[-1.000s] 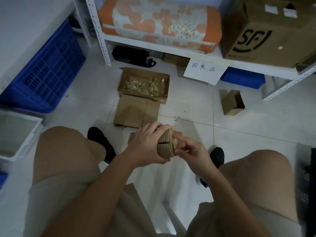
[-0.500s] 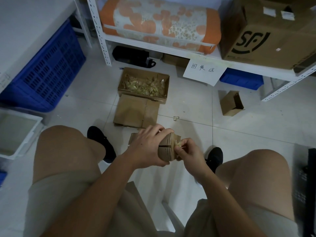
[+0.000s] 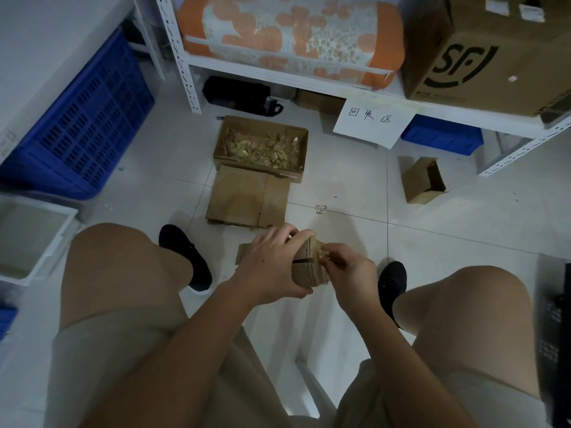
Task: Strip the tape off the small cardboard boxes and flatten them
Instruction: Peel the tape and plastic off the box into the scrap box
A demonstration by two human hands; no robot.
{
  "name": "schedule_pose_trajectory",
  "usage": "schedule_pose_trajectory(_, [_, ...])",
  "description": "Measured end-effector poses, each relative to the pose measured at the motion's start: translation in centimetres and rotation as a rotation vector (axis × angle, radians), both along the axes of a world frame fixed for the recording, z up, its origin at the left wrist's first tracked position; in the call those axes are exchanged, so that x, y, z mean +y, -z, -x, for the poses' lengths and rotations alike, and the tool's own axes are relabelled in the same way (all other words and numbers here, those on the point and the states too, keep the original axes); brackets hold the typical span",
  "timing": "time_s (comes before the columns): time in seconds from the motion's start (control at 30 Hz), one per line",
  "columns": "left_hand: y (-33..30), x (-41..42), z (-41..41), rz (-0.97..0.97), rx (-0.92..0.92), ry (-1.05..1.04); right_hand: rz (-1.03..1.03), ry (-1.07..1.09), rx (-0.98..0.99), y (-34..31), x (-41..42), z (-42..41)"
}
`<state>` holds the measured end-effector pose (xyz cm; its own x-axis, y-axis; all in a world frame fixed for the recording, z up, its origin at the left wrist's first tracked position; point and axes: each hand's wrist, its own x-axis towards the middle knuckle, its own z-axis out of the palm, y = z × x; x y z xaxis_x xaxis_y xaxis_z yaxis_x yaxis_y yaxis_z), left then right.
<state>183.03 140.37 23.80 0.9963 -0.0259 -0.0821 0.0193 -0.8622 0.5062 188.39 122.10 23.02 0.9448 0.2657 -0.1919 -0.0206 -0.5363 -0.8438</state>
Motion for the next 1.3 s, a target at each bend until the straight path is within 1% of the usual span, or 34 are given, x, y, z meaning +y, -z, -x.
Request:
schedule_pose_trajectory(0.1, [0.4, -0.1, -0.1, 0.002, 0.009, -0.034, 0.063, -0.08, -0.06, 0.5, -0.3, -0.1])
schedule_pose_trajectory(0.17, [0.5, 0.0, -0.1, -0.004, 0.011, -0.046, 0.016, -0.048, -0.035, 0.6, -0.2, -0.1])
schedule_pose_trajectory(0.27, [0.5, 0.0, -0.1, 0.012, 0.007, -0.048, -0.153, 0.106, 0.08, 0.2, 0.2, -0.2])
schedule_pose_trajectory(0.33, [0.4, -0.1, -0.2, 0.011, 0.002, -0.046, -0.315, 0.204, 0.217, -0.2, 0.2, -0.2])
schedule_pose_trajectory(0.37, [0.4, -0.1, -0.2, 0.006, 0.002, -0.046, -0.375, 0.223, 0.277, -0.2, 0.2, -0.2])
schedule_pose_trajectory(0.43, [0.4, -0.1, -0.2, -0.023, 0.002, -0.037, -0.414, 0.219, 0.358, 0.1, 0.2, -0.2])
schedule_pose_trajectory(0.53, [0.5, -0.4, 0.0, -0.081, 0.005, -0.009, -0.369, 0.2, 0.409, 0.6, 0.4, -0.5])
schedule_pose_trajectory(0.6, [0.4, -0.7, 0.0, -0.124, -0.003, 0.002, -0.332, 0.18, 0.408, 0.9, 0.4, -0.8])
schedule_pose_trajectory(0.73, [-0.5, -0.1, -0.5, -0.209, -0.056, 0.049, -0.324, 0.146, 0.413, 0.5, 0.7, -1.4])
schedule_pose_trajectory(0.8, [-1.3, 1.2, -1.6, -0.205, -0.073, 0.062, -0.281, 0.102, 0.364, -0.3, 1.4, -2.6])
schedule_pose_trajectory(0.93, [-3.6, 5.2, -5.6, -0.223, -0.122, 0.048, -0.208, 0.076, 0.181, -1.9, 4.5, -7.0])
schedule_pose_trajectory(1.03, [-5.1, 8.6, -9.6, -0.249, -0.171, -0.004, -0.121, 0.105, 0.021, -1.6, 7.4, -11.2])
schedule_pose_trajectory(1.07, [-5.2, 9.7, -10.8, -0.262, -0.177, -0.03, -0.098, 0.119, -0.002, -1.4, 8.3, -12.6])
schedule_pose_trajectory(1.13, [-4.5, 11.8, -12.8, -0.259, -0.146, -0.087, -0.071, 0.125, 0.014, -0.7, 9.9, -15.4])
schedule_pose_trajectory(1.2, [-2.9, 13.4, -14.2, -0.215, -0.102, -0.153, -0.049, 0.103, 0.039, 0.3, 11.1, -17.8])
schedule_pose_trajectory(1.3, [-0.7, 14.6, -16.4, -0.227, -0.072, -0.158, 0.015, 0.087, 0.038, 3.0, 12.9, -21.5])
